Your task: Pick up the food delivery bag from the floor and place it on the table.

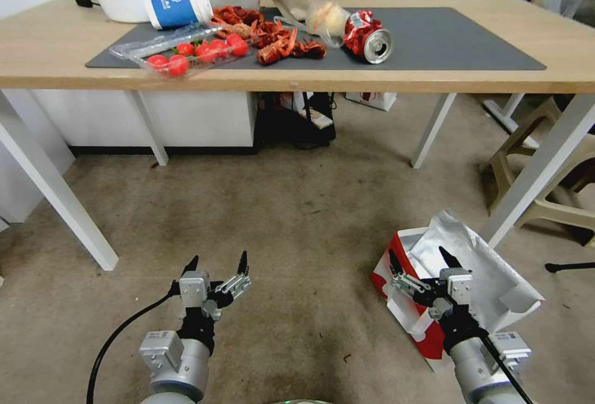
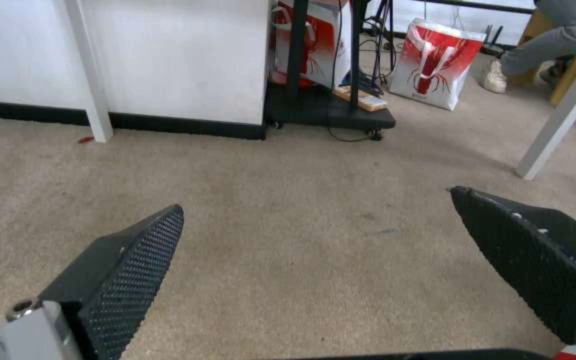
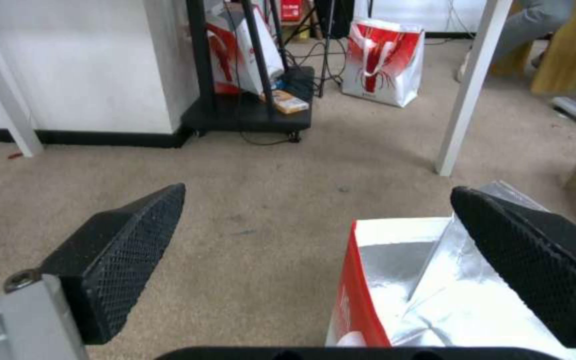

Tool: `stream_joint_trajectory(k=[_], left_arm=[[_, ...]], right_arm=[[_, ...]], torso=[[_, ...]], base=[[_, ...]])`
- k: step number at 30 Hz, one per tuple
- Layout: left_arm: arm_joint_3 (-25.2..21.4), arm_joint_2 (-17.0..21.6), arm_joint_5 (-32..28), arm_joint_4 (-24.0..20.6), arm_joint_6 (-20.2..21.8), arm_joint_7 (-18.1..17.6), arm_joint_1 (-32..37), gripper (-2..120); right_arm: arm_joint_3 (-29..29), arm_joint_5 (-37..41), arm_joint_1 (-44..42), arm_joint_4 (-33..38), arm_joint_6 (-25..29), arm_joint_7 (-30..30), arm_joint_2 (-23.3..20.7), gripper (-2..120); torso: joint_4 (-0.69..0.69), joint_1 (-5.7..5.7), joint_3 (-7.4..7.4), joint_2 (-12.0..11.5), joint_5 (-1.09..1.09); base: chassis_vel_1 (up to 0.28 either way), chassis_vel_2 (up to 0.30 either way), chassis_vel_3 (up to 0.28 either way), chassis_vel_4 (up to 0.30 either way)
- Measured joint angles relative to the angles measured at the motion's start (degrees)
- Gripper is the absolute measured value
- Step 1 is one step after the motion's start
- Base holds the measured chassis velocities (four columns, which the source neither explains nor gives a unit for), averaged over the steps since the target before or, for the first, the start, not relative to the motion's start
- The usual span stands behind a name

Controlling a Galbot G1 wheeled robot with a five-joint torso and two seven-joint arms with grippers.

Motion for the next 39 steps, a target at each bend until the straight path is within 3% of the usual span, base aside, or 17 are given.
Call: stream_joint_trajectory(k=[12, 23, 26, 27, 30, 31, 33, 35, 37, 39], left_arm=[[0.1, -0.2, 0.2, 0.3, 0.0, 0.5, -0.1, 100], [-0.3, 0.0, 1.9, 2.0, -3.9, 1.1, -0.9, 100], [-0.8, 0.7, 2.0, 2.0, -4.1, 2.7, -1.0, 100], [-0.8, 0.7, 2.0, 2.0, -4.1, 2.7, -1.0, 100], [-1.8, 1.4, 1.9, 2.2, -4.6, 4.0, -1.5, 100], [-1.8, 1.4, 1.9, 2.2, -4.6, 4.0, -1.5, 100], [-2.5, 1.7, 1.7, 2.1, -4.6, 5.1, -1.5, 100], [-2.6, 1.8, 1.6, 2.0, -4.6, 5.2, -1.6, 100], [-2.6, 2.9, 1.0, 2.3, -3.8, 5.5, -2.3, 100], [-2.6, 3.2, 0.8, 2.5, -3.5, 5.6, -2.6, 100]], right_arm=[[0.0, 0.0, -0.1, -0.3, -0.1, -0.1, -0.3, 100], [1.4, 1.5, 2.0, -2.0, 1.9, -0.3, -3.8, 100], [4.0, 4.1, 4.8, -4.4, 2.5, -2.3, -9.2, 100], [4.0, 4.1, 4.8, -4.4, 2.5, -2.3, -9.2, 100], [7.3, 8.8, 9.3, -10.5, 5.3, -6.8, -17.6, 100], [7.3, 8.8, 9.3, -10.5, 5.3, -6.8, -17.6, 100], [7.8, 10.3, 12.3, -14.5, 6.9, -8.0, -22.8, 100], [7.8, 10.7, 12.9, -15.3, 7.1, -8.3, -23.9, 100], [9.0, 14.0, 15.4, -19.0, 7.3, -9.3, -29.6, 100], [9.6, 14.5, 15.6, -19.8, 7.3, -9.4, -30.6, 100]], torso=[[0.00, -0.09, 0.00, -0.1, 0.00], [-0.01, -0.06, 0.00, 0.1, 0.00], [0.01, -0.05, 0.00, 0.2, 0.01], [0.01, -0.05, 0.00, 0.2, 0.01], [0.00, -0.02, 0.00, 0.3, 0.02], [0.00, -0.02, 0.00, 0.3, 0.02], [0.00, -0.02, 0.00, 0.3, 0.02], [0.00, -0.02, 0.00, 0.3, 0.02], [0.04, -0.01, 0.00, 0.3, 0.01], [0.03, -0.01, 0.00, 0.3, 0.01]], base=[[0.000, 0.000, 0.000, 0.000], [0.000, 0.000, 0.000, 0.000], [0.000, 0.000, 0.000, 0.000], [0.000, 0.000, 0.000, 0.000], [0.000, 0.000, 0.000, 0.000], [0.000, 0.000, 0.000, 0.000], [0.000, 0.000, 0.000, 0.000], [0.000, 0.000, 0.000, 0.000], [0.000, 0.000, 0.000, 0.000], [0.000, 0.000, 0.000, 0.000]])
